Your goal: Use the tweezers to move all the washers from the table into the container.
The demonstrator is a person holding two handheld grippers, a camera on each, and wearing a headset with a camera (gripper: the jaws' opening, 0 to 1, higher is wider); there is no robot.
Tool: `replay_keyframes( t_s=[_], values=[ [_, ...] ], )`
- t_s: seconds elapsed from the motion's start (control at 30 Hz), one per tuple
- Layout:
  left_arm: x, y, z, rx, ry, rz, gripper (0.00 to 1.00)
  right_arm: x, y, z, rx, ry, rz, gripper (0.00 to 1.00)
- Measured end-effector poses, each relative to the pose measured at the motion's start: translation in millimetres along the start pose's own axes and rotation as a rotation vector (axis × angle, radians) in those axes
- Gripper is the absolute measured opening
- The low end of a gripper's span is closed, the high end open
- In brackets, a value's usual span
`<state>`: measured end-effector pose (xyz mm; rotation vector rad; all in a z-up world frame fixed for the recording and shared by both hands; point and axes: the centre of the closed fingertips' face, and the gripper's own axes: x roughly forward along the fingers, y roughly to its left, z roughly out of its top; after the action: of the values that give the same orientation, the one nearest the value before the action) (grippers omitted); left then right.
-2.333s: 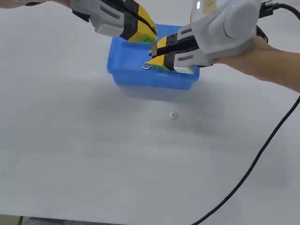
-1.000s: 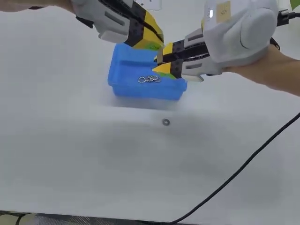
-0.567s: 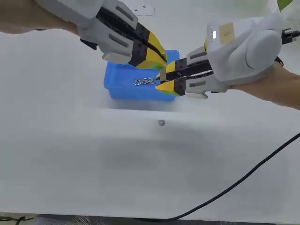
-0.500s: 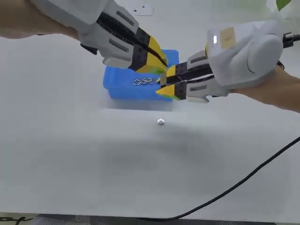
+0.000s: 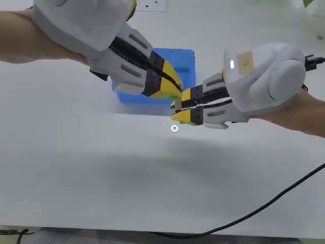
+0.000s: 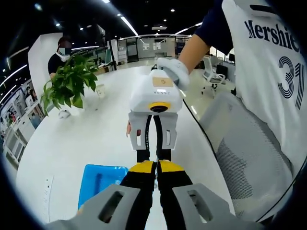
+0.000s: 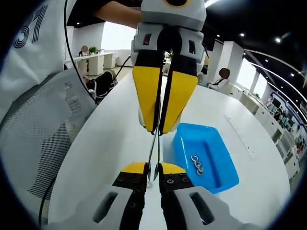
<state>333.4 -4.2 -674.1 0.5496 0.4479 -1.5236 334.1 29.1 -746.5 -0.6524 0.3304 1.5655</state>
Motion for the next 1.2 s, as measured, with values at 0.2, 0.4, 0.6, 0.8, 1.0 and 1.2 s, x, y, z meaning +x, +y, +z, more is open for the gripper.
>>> replay_keyframes(
  t_s=[0.2,0.4,0.6,0.8,1.0,1.2],
  values=[
    [4.7,-2.8,-8.9,-0.01,-0.006,-0.008,0.05,4.2,5.4,-4.2,0.016,0.001,0.008,0.11],
    [9.1,-2.1,-16.8,-0.031,-0.016,-0.006,0.05,9.1,7.5,-11.0,0.05,0.003,0.008,0.11],
    [13.1,-3.5,-22.6,-0.035,-0.01,-0.005,0.05,15.7,7.0,-17.7,0.063,0.015,0.009,0.11],
    [17.0,-4.4,-29.0,-0.054,-0.011,-0.007,0.05,20.8,7.7,-24.6,0.079,0.026,0.018,0.11],
    [18.0,-4.3,-31.7,-0.061,-0.011,-0.01,0.05,23.3,7.2,-27.1,0.098,0.021,0.024,0.11],
    [19.0,-4.2,-33.1,-0.058,-0.008,-0.011,0.05,25.2,5.8,-28.7,0.1,0.02,0.022,0.11]
  ],
)
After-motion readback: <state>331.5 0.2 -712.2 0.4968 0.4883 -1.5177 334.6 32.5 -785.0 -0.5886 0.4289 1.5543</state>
